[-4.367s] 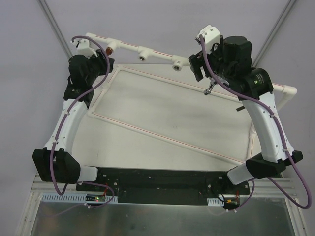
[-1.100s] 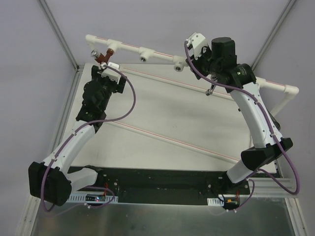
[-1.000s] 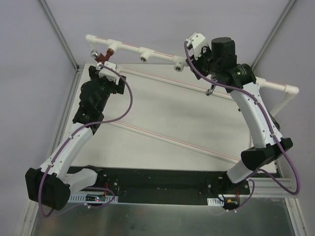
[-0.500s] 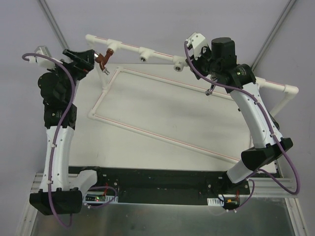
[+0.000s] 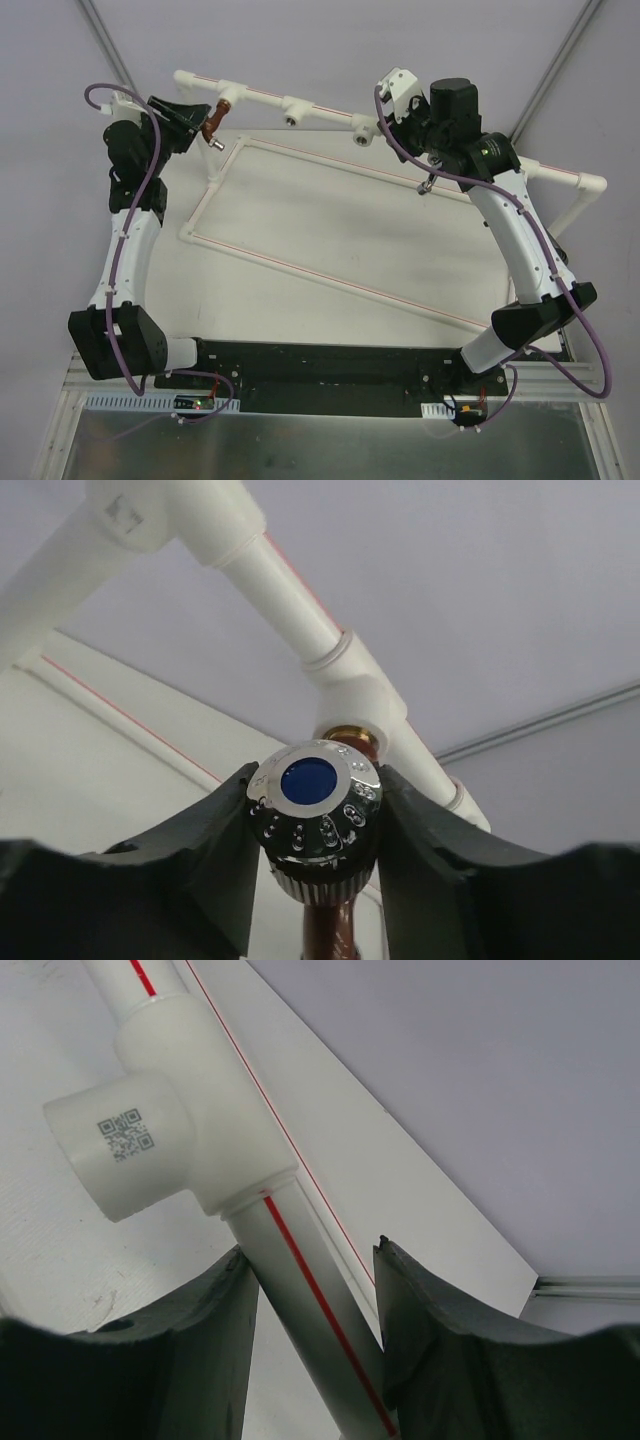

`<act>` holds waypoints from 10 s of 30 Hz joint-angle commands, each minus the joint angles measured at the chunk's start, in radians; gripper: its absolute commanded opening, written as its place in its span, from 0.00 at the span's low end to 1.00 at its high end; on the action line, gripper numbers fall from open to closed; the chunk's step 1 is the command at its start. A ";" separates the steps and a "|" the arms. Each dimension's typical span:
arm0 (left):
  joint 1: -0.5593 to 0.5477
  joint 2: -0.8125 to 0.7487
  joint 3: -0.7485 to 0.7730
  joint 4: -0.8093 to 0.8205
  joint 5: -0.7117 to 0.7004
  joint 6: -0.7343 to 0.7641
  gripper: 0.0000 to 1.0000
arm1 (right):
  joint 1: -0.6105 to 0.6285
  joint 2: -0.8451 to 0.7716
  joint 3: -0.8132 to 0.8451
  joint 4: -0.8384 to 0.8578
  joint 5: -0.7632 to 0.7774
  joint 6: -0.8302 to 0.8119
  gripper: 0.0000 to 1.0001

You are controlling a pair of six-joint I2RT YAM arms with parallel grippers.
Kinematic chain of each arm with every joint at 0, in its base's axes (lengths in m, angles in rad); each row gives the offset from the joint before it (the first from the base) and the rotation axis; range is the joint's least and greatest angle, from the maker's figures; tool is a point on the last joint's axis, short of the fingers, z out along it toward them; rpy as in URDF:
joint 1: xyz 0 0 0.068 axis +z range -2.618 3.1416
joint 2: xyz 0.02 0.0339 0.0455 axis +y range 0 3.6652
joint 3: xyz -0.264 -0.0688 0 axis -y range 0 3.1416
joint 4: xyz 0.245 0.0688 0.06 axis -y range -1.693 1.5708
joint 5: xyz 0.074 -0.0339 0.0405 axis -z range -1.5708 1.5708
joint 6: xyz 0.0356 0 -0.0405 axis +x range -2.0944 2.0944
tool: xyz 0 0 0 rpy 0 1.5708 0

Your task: Install the water faucets

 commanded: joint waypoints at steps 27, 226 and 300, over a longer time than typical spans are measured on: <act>-0.296 -0.104 0.198 -0.339 0.645 1.033 0.82 | 0.003 0.043 -0.028 -0.062 0.012 0.096 0.00; -0.619 -0.061 0.098 -0.411 -0.376 2.084 0.60 | 0.013 0.043 -0.035 -0.062 0.003 0.096 0.00; -0.725 -0.026 0.119 -0.376 -0.330 2.133 0.16 | 0.010 0.071 -0.021 -0.064 0.000 0.102 0.00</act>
